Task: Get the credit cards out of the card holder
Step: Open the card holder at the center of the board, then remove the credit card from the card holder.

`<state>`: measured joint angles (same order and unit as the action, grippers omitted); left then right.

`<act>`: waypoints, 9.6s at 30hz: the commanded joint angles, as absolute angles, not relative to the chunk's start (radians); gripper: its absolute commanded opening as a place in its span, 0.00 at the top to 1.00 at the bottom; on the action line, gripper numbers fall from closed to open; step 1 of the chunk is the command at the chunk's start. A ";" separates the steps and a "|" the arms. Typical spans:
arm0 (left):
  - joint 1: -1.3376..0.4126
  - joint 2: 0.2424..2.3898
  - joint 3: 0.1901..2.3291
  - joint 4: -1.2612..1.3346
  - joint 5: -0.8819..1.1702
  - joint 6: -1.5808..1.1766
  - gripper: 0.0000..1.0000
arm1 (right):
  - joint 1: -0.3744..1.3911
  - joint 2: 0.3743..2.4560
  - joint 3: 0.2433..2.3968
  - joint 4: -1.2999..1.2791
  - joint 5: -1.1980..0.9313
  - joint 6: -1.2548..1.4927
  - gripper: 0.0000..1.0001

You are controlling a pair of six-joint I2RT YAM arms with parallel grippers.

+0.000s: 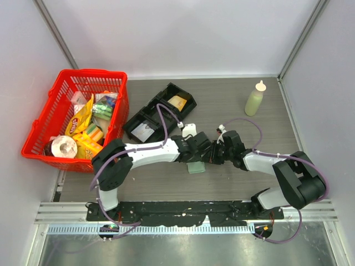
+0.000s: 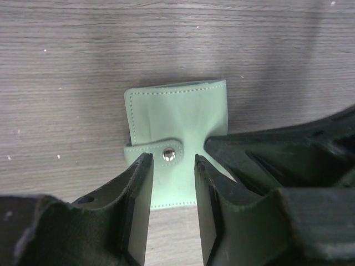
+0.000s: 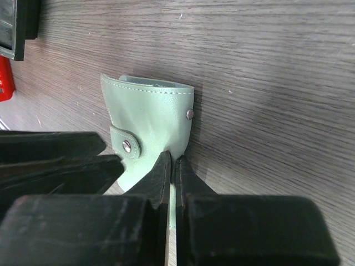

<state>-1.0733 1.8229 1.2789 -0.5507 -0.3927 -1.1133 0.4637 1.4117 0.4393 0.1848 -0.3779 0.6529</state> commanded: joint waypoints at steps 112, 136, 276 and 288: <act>-1.051 1.405 0.572 -0.152 -0.454 -1.532 1.00 | 0.635 1.331 0.660 -0.385 0.203 0.503 0.33; -1.058 1.351 0.867 -0.376 -0.440 -1.302 0.25 | 0.632 1.249 0.638 -0.322 0.133 0.448 0.43; -1.000 1.772 0.983 -0.029 -0.058 -1.243 0.48 | 0.445 1.221 0.210 0.232 -0.261 0.732 0.91; -0.976 1.793 0.917 0.055 -0.049 -1.296 0.52 | 0.440 1.215 0.206 0.241 -0.273 0.733 0.91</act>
